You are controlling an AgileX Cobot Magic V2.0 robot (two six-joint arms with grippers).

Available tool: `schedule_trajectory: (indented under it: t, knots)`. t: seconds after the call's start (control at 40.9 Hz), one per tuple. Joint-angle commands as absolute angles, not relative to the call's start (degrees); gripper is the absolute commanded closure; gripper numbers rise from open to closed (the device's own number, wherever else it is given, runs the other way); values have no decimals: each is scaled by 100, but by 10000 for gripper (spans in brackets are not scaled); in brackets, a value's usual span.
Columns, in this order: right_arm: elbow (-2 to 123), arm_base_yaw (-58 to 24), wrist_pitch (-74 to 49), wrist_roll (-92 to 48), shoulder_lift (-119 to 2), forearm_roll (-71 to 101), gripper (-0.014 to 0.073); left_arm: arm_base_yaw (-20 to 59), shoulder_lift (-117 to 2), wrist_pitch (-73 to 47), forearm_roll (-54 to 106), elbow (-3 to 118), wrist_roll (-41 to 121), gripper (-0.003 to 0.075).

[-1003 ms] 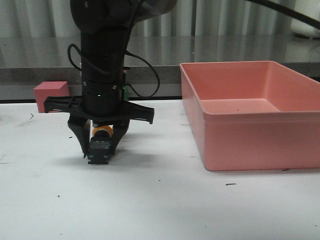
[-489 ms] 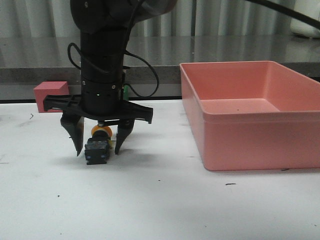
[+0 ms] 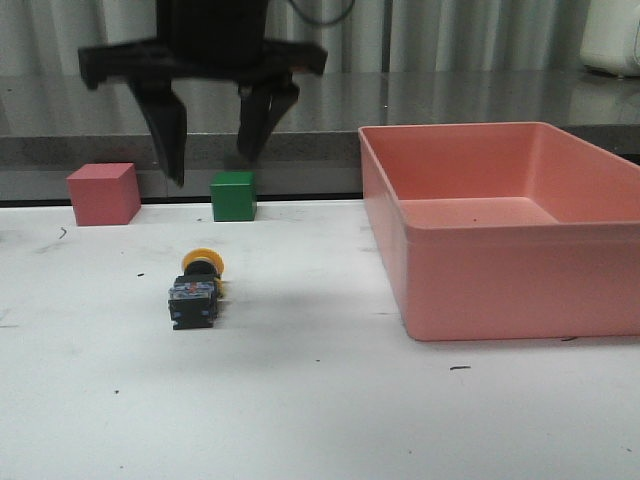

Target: Place and stand button with both arms

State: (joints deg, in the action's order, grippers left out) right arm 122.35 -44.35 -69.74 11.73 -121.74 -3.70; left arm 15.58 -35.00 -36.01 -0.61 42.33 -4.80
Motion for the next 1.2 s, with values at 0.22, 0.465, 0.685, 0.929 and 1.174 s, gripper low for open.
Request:
schedule_trajectory:
  t: [0.22,0.465,0.685,0.929,1.174]
  knots:
    - [12401,-4422,-7087,-153,-10746,-259,97,1608,-3539,-3185,-62,4414,-542,209]
    - [11383,-4420,-6553,-263,-9737,-187,97,1608,-3539,-3185,-62,4414,-542,209]
    - [9170,-4256,-5222,-275,-8377,-187,97,1608,-3539,-3185,-62,4414,-542,209]
    - [7460,-4131,-4728,-275,-6922,-187,97,1608,-3539,-3185,-62,4414,-542,209]
    - [6484,-4131,-4686,-275,-5718,-187,97,1608,-3539,-3185,-62,4414,-542,209]
